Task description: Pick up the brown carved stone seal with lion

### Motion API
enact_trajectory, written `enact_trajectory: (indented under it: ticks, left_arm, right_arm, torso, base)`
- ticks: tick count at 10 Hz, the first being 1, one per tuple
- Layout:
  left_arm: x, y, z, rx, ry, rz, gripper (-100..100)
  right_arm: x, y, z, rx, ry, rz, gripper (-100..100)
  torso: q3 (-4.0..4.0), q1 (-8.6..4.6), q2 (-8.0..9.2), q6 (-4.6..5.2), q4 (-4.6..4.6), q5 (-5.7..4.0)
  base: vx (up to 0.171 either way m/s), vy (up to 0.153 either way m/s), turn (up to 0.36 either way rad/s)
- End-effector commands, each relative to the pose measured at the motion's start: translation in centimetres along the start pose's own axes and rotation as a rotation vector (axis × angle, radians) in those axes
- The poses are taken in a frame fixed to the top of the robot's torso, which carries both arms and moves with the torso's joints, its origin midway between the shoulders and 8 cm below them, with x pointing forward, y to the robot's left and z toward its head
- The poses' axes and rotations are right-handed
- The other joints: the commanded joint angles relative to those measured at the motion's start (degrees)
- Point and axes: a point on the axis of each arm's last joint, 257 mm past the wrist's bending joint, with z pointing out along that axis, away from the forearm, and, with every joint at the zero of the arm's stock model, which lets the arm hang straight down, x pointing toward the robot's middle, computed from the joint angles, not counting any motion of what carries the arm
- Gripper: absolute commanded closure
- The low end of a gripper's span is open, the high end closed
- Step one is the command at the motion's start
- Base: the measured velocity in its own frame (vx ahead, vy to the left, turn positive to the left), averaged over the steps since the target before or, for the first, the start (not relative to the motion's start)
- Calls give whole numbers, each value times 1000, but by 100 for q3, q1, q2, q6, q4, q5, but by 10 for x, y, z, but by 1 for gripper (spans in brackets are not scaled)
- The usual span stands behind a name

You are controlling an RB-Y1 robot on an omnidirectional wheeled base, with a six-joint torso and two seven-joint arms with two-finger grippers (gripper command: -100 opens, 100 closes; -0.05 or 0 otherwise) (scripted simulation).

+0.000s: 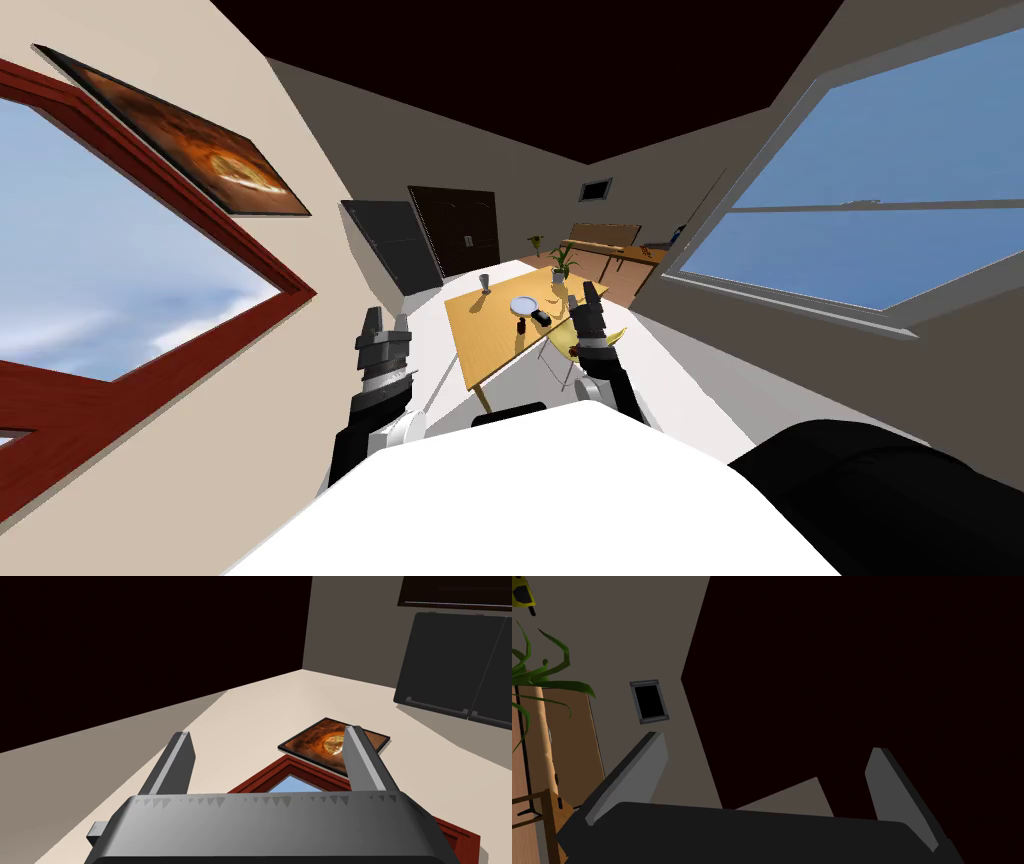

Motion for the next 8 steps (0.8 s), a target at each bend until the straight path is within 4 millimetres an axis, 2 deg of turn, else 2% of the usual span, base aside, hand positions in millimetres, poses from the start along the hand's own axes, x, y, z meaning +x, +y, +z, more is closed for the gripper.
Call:
enact_trajectory:
  ticks: [1,4,7,8]
  left_arm:
    - [0,0,0,0,0,0,0]
    - [0,0,0,0,0,0,0]
    - [0,0,0,0,0,0,0]
    - [0,0,0,0,0,-1,0]
  right_arm:
    - [-1,-18,-4,50,24,20,-100]
    - [-11,-61,-17,172,30,87,-100]
    - [-31,-120,-41,342,-10,198,-100]
    - [-31,-122,-42,347,-10,198,-100]
  torso:
    - [0,0,0,0,0,0]
    - [30,57,53,-1,11,12]
    - [21,64,36,-1,8,14]
    - [22,71,38,-1,8,15]
  base:
    - [-102,66,104]
    - [-138,156,84]
    - [-90,180,107]
    - [-66,147,23]
